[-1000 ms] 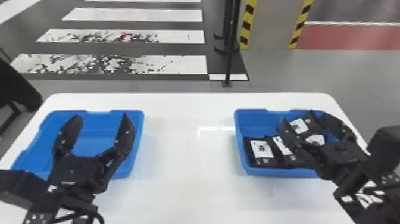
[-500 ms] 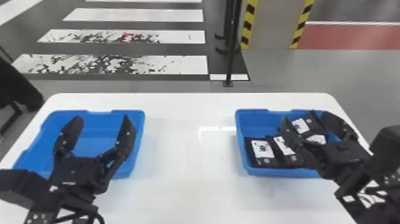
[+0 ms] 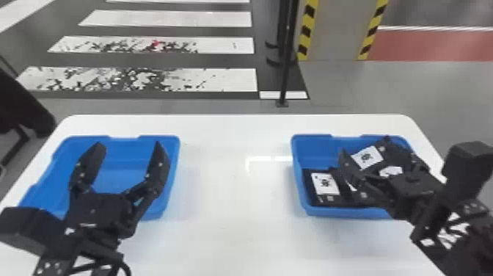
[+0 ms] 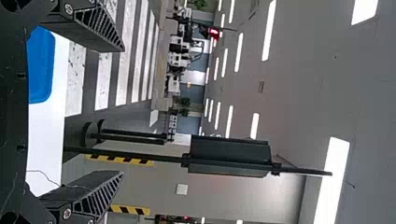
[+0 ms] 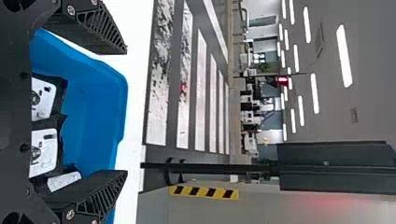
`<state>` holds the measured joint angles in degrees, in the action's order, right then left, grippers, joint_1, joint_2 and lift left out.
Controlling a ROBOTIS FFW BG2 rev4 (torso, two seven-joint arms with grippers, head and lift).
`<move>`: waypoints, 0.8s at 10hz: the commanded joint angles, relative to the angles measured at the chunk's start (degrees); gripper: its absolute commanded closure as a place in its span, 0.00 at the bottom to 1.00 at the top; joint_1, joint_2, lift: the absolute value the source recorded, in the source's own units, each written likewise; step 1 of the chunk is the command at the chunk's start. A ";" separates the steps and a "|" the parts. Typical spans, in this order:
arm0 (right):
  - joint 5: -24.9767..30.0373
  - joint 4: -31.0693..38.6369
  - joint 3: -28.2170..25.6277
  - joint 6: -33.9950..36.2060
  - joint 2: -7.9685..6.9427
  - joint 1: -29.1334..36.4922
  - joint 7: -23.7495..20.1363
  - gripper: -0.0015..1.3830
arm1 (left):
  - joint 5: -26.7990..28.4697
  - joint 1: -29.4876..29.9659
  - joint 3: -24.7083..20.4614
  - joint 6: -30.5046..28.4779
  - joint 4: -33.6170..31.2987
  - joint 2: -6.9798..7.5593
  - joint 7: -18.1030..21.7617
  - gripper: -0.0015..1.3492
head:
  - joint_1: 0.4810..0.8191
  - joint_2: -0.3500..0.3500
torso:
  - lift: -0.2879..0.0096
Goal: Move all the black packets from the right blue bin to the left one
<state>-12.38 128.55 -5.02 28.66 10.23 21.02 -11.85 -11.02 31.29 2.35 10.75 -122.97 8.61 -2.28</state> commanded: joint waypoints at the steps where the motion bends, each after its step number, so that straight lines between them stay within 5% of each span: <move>1: -1.33 1.46 -0.01 10.43 0.23 -2.32 -0.02 0.09 | 0.06 -0.08 0.05 -0.05 0.00 0.00 -0.01 0.09 | 0.63 0.50 | 0.40; 4: -2.02 -1.49 0.34 19.43 0.50 -5.98 -0.02 0.11 | 0.17 -0.08 -0.07 -0.05 0.00 0.00 -0.01 0.09 | 0.63 0.51 | 0.40; 8: -2.59 -7.12 2.05 20.69 0.93 -9.77 -0.28 0.17 | 0.17 -0.08 0.05 -0.20 0.00 0.00 0.08 0.09 | 0.63 0.52 | 0.40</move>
<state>-14.86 122.04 -3.15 49.25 11.15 11.51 -12.13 -10.85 31.21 2.40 10.56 -122.97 8.61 -2.19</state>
